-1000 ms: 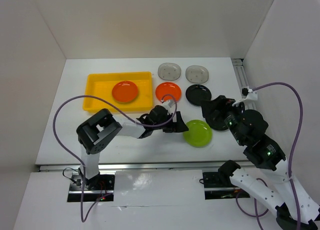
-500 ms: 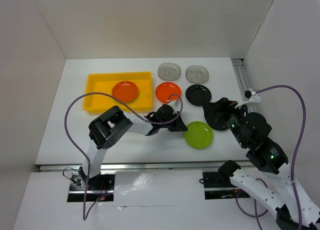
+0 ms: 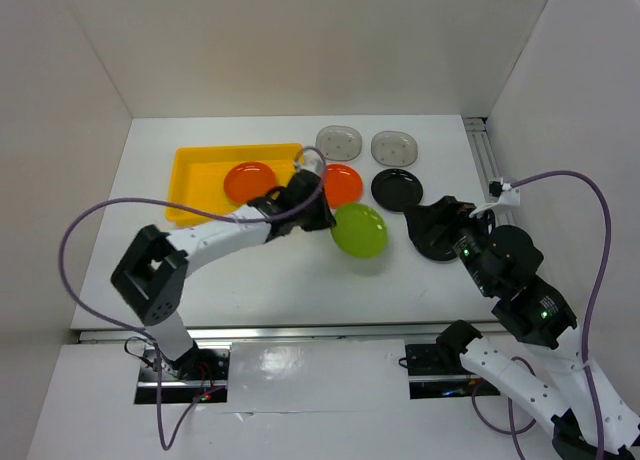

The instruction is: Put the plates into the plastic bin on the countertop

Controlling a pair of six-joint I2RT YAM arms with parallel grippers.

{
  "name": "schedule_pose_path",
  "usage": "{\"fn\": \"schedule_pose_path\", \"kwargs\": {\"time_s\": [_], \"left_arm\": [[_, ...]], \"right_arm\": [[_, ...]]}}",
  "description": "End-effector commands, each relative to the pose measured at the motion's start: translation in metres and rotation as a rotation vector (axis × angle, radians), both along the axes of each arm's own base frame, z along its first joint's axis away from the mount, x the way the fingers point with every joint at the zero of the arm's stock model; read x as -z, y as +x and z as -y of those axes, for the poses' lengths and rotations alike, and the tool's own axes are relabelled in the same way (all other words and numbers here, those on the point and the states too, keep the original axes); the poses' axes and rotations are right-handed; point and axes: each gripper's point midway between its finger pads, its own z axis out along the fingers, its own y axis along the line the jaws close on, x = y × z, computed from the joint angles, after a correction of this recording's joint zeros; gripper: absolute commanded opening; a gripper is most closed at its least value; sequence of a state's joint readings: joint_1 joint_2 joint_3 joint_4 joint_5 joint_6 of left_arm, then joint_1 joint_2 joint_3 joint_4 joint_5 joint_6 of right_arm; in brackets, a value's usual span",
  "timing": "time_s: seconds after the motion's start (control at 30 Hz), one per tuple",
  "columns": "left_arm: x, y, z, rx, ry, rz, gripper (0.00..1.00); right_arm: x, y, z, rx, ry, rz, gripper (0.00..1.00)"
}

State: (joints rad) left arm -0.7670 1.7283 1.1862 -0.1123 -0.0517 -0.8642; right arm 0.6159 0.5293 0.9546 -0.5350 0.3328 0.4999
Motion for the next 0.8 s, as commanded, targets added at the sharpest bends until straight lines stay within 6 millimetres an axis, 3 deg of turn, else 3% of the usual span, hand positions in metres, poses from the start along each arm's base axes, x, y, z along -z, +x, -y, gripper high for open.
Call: {"fn": "schedule_pose_path", "kwargs": {"time_s": [0.0,0.03,0.07,0.13,0.17,0.23,0.27,0.37,0.4,0.47,0.63,0.7,0.73,0.77], "left_arm": [[-0.069,0.052,-0.096,-0.276,0.105,0.117,0.00],[-0.080,0.073,-0.130,-0.368,0.094,0.131,0.00],[-0.088,0.083,-0.148,-0.416,0.082,0.148,0.00],[-0.085,0.095,-0.186,-0.499,0.072,0.149,0.00],[-0.087,0.109,-0.221,-0.587,0.061,0.151,0.00],[-0.084,0.121,-0.244,-0.611,0.028,0.145,0.00],[-0.073,0.129,-0.268,-0.653,0.045,0.123,0.00],[-0.068,0.151,-0.294,-0.690,0.064,0.125,0.00],[-0.053,0.155,-0.301,-0.706,0.090,0.089,0.00],[-0.045,0.165,-0.310,-0.697,0.088,0.079,0.00],[-0.023,0.167,-0.326,-0.727,0.107,0.033,0.00],[-0.015,0.166,-0.322,-0.726,0.091,0.003,0.00],[-0.010,0.166,-0.327,-0.735,0.095,-0.008,0.21],[-0.010,0.166,-0.324,-0.725,0.086,-0.011,0.34]], "right_arm": [[-0.002,0.003,-0.009,-0.027,0.010,0.012,1.00],[-0.001,0.005,-0.010,-0.027,0.012,0.016,1.00],[-0.001,0.004,-0.011,-0.037,0.013,0.016,1.00],[0.005,0.009,-0.015,-0.038,0.010,0.010,1.00],[0.007,0.010,-0.016,-0.038,0.005,0.003,1.00],[0.012,0.013,-0.019,-0.049,-0.010,-0.005,1.00],[0.015,0.016,-0.021,-0.049,-0.012,-0.008,1.00],[0.025,0.020,-0.029,-0.072,-0.024,-0.014,1.00],[0.032,0.021,-0.032,-0.084,-0.033,-0.031,1.00],[0.038,0.024,-0.035,-0.084,-0.043,-0.045,1.00],[0.058,0.031,-0.044,-0.105,-0.062,-0.080,1.00],[0.063,0.034,-0.048,-0.114,-0.063,-0.085,1.00],[0.069,0.036,-0.052,-0.122,-0.065,-0.107,1.00],[0.074,0.038,-0.053,-0.122,-0.071,-0.117,1.00]]}}
